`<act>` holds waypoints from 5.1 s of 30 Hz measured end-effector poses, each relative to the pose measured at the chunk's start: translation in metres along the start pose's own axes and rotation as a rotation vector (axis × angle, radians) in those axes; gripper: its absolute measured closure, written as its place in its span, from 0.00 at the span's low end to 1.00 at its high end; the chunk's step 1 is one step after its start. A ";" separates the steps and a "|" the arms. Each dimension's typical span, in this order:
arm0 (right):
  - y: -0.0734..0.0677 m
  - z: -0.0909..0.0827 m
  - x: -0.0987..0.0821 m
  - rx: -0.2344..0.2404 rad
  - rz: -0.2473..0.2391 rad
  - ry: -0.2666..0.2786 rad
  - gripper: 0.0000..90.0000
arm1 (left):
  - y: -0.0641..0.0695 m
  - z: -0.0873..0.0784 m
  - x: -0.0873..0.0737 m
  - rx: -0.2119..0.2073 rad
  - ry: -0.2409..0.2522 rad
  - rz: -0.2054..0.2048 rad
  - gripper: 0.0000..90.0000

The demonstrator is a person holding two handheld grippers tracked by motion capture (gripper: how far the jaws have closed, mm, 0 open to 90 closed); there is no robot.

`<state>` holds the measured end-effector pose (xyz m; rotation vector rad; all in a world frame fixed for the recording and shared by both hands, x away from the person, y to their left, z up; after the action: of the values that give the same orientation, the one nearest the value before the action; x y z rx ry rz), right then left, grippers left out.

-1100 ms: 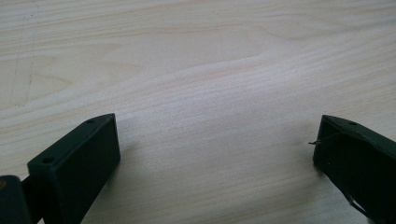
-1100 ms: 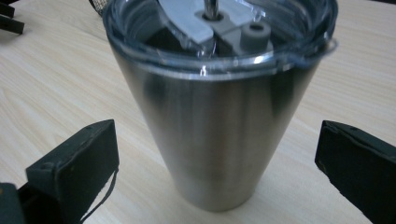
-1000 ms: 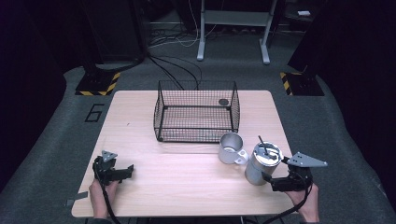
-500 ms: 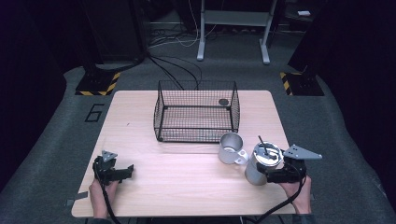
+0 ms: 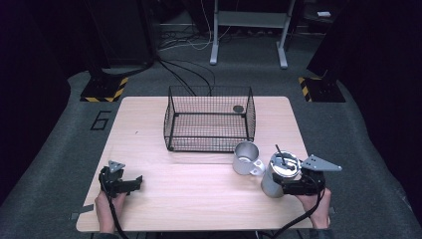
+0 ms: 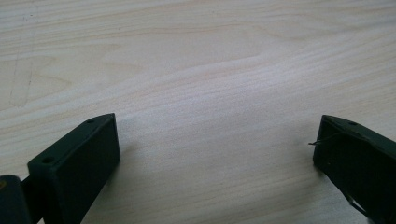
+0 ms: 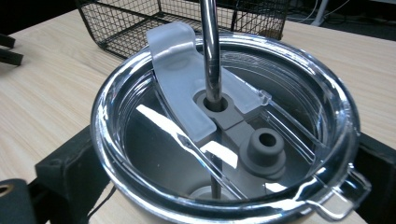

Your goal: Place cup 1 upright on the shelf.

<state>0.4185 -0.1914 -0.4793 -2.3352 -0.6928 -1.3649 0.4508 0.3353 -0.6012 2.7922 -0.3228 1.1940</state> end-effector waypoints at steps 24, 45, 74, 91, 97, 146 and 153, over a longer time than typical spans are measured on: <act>0.001 -0.016 -0.002 -0.025 -0.006 0.034 0.04 | 0.000 0.000 0.000 0.000 0.000 -0.001 0.01; -0.025 -0.034 -0.002 0.015 -0.039 0.031 0.04 | 0.000 0.000 0.000 0.000 0.000 -0.001 0.01; -0.075 -0.013 0.019 0.149 -0.109 0.028 0.04 | 0.000 0.000 0.000 0.000 0.000 0.000 0.01; -0.100 0.009 0.032 0.216 -0.143 0.020 0.04 | 0.000 0.000 0.000 0.001 0.002 -0.001 0.01; -0.107 0.016 0.036 0.231 -0.154 0.015 0.04 | 0.000 0.000 0.000 0.002 0.004 0.002 0.01; -0.143 0.075 0.093 0.337 -0.213 0.002 0.04 | 0.000 0.000 0.001 0.000 0.008 0.007 0.02; -0.141 0.078 0.103 0.335 -0.211 0.004 0.04 | 0.000 0.000 0.000 0.001 0.004 0.008 0.02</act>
<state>0.4369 -0.0110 -0.4189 -2.0394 -1.1002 -1.2237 0.4508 0.3350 -0.6008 2.7915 -0.3337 1.2017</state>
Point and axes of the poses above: each handheld gripper's, and its own axes: z roughly forward along the jaws, x roughly out of its top, y roughly to its right, the point moved 10 cm from there along z, roughly forward along the jaws
